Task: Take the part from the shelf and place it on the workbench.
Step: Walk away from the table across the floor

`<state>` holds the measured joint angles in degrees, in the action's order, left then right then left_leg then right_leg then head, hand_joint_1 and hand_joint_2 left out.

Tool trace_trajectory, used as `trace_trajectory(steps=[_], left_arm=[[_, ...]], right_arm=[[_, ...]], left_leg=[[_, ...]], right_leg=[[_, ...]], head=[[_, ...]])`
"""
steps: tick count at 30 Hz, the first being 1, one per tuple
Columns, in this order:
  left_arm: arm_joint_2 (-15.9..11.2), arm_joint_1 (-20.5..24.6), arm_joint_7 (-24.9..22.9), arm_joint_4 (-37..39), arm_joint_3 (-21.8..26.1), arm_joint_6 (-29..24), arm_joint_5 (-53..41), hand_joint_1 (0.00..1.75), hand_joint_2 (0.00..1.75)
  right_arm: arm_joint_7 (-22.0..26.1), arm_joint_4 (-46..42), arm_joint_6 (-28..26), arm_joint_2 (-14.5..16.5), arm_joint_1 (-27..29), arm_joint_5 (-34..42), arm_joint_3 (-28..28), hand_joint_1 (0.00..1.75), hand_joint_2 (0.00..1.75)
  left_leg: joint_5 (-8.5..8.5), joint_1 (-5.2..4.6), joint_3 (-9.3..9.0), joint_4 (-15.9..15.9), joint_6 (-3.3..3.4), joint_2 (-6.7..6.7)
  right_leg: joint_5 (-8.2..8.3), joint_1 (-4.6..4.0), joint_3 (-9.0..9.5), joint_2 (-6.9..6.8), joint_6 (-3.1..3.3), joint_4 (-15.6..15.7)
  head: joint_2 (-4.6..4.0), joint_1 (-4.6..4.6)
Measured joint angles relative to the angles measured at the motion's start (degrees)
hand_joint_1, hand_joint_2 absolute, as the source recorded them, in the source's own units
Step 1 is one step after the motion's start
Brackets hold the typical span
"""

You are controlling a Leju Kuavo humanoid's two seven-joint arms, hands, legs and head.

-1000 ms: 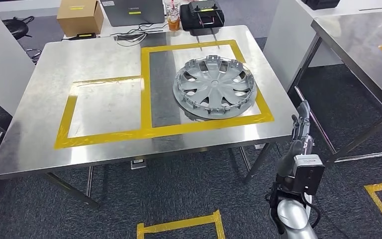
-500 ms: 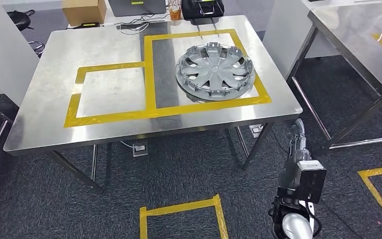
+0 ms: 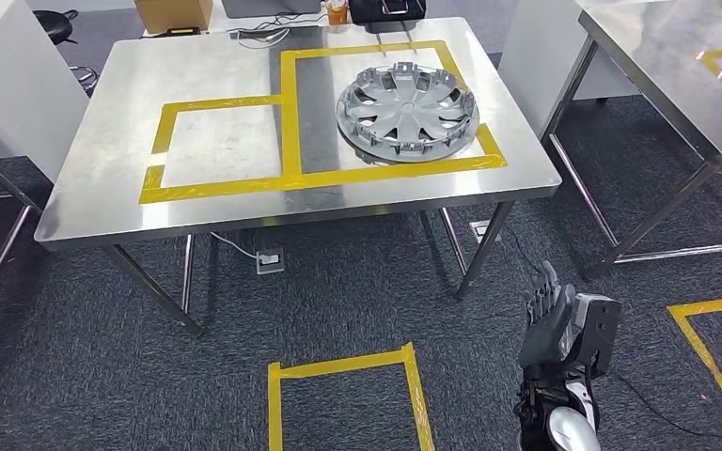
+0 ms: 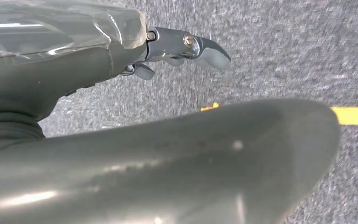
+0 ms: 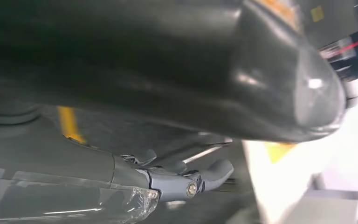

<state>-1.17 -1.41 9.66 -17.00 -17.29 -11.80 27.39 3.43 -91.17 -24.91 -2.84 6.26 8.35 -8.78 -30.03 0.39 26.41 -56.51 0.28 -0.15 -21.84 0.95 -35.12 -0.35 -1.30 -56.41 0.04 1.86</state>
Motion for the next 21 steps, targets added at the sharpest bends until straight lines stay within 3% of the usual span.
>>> trace_trajectory(steps=[2, 3, 4, 6, 7, 8, 9, 11, 13, 14, 15, 17, 18, 19, 21], left_arm=[[-0.2, -0.2, -0.1, 0.0, -0.3, 0.0, 0.5, 0.00, 0.00], [-0.3, -0.2, -0.2, 0.0, -0.5, 0.0, 0.6, 0.00, 0.00], [-0.4, -0.2, -0.3, 0.0, -0.7, 0.0, 0.7, 0.00, 0.00], [-0.5, -0.1, -0.5, 0.0, -1.3, 0.1, 0.8, 0.00, 0.00], [-0.6, -0.1, -0.7, 0.0, -1.6, 0.1, 0.8, 0.00, 0.00], [-0.6, -0.1, -0.8, 0.0, -1.8, 0.0, 1.0, 0.00, 0.00], [-0.7, -0.1, -1.0, 0.0, -2.1, 0.0, 1.2, 0.00, 0.00], [-0.7, -0.1, -1.2, -0.1, -2.7, -0.1, 1.8, 0.00, 0.00], [-0.8, -0.1, -1.3, -0.2, -3.3, -0.2, 2.3, 0.00, 0.00], [-0.9, 0.0, -1.4, -0.2, -3.7, -0.3, 2.6, 0.00, 0.00], [-1.0, 0.0, -1.5, -0.3, -4.0, -0.3, 2.9, 0.00, 0.00], [-1.3, 0.0, -1.7, -0.3, -4.7, -0.5, 3.4, 0.00, 0.00], [-1.4, 0.0, -1.9, -0.4, -5.1, -0.6, 3.7, 0.00, 0.00], [-1.4, 0.0, -2.0, -0.4, -5.5, -0.7, 3.9, 0.00, 0.00], [-1.6, 0.0, -2.2, -0.5, -6.1, -1.0, 4.5, 0.00, 0.00]], right_arm=[[-0.8, 2.6, -0.2, -0.2, 0.3, 0.7, 0.5, 0.00, 0.00], [-1.2, 3.9, -0.4, -0.3, 0.4, 1.0, 0.8, 0.00, 0.00], [-1.7, 5.3, -0.6, -0.5, 0.5, 1.2, 1.0, 0.00, 0.00], [-2.4, 8.5, -1.1, -0.8, 0.5, 1.6, 1.7, 0.00, 0.00], [-2.7, 10.1, -1.2, -1.0, 0.5, 1.8, 1.9, 0.00, 0.00], [-3.1, 11.7, -1.3, -1.1, 0.5, 2.0, 2.2, 0.00, 0.00], [-3.6, 13.2, -1.4, -1.1, 0.5, 2.3, 2.4, 0.00, 0.00], [-5.0, 16.3, -1.5, -1.2, 0.2, 3.1, 2.9, 0.00, 0.00], [-6.0, 19.4, -1.2, -1.3, -0.2, 4.1, 3.5, 0.00, 0.00], [-6.3, 21.0, -0.9, -1.3, -0.4, 4.6, 3.8, 0.00, 0.00], [-6.6, 22.7, -0.7, -1.4, -0.6, 5.1, 4.1, 0.00, 0.00], [-7.3, 26.4, -0.3, -1.4, -0.9, 6.1, 4.7, 0.00, 0.00], [-7.5, 28.2, -0.1, -1.4, -1.0, 6.6, 5.0, 0.00, 0.00], [-7.7, 29.9, 0.2, -1.3, -1.1, 7.0, 5.4, 0.00, 0.00], [-7.7, 33.4, 0.7, -1.4, -1.6, 7.7, 6.0, 0.00, 0.00]], left_leg=[[0.95, -0.27, 0.69, 0.6, 1.08, 0.18], [1.69, -0.29, 1.27, 0.8, 1.67, 0.31], [2.55, -0.27, 2.02, 1.1, 2.17, 0.45], [4.07, -0.38, 3.83, 1.1, 2.79, 0.55], [4.83, -0.50, 4.75, 1.1, 2.88, 0.56], [5.58, -0.59, 5.71, 1.0, 2.91, 0.57], [6.31, -0.65, 6.69, 0.9, 2.86, 0.60], [7.59, -0.69, 8.66, 0.4, 2.58, 0.63], [8.52, -0.86, 10.24, -0.5, 2.08, 0.65], [8.99, -0.91, 10.69, -0.8, 1.77, 0.67], [9.47, -0.90, 10.94, -0.9, 1.42, 0.71], [10.15, -0.62, 11.16, -0.9, 0.73, 0.69], [9.26, -0.45, 11.44, -1.5, 0.35, 0.62], [7.32, -0.27, 11.92, -3.0, -0.02, 0.54], [1.23, 0.09, 13.31, -9.0, -0.73, 0.43]], right_leg=[[0.45, 0.17, -0.32, -0.07, -0.68, 0.0], [-0.52, 0.25, -0.83, -0.04, -0.66, -0.9], [-2.50, 0.27, -1.64, 0.00, -0.35, -2.8], [-7.98, 0.31, -3.58, 0.06, 0.55, -9.6], [-9.75, 0.32, -4.20, 0.08, 0.61, -13.2], [-10.21, 0.33, -4.23, 0.09, 0.28, -15.8], [-9.47, 0.35, -3.45, 0.09, -0.31, -16.7], [-7.00, 0.41, 0.82, 0.08, -1.36, -12.9], [-7.51, 0.25, 6.71, 0.09, -1.16, -4.7], [-8.39, 0.12, 8.49, 0.11, -0.75, -1.6], [-9.11, -0.10, 9.25, 0.14, -0.31, 0.1], [-8.73, -0.15, 8.71, 0.07, 0.55, 0.4], [-8.21, -0.09, 8.34, -0.02, 1.01, 0.4], [-7.61, 0.05, 7.85, -0.13, 1.49, 0.4], [-6.31, 0.07, 6.52, -0.22, 2.02, 0.4]], head=[[0.00, 0.00], [0.00, -0.09], [0.00, -0.20], [0.00, -0.44], [0.00, -0.49], [0.00, -0.51], [0.00, -0.53], [0.00, -0.55], [0.00, -0.54], [0.00, -0.55], [0.00, -0.54], [0.00, -0.61], [0.00, -0.58], [0.00, -0.53], [0.00, -0.38]])
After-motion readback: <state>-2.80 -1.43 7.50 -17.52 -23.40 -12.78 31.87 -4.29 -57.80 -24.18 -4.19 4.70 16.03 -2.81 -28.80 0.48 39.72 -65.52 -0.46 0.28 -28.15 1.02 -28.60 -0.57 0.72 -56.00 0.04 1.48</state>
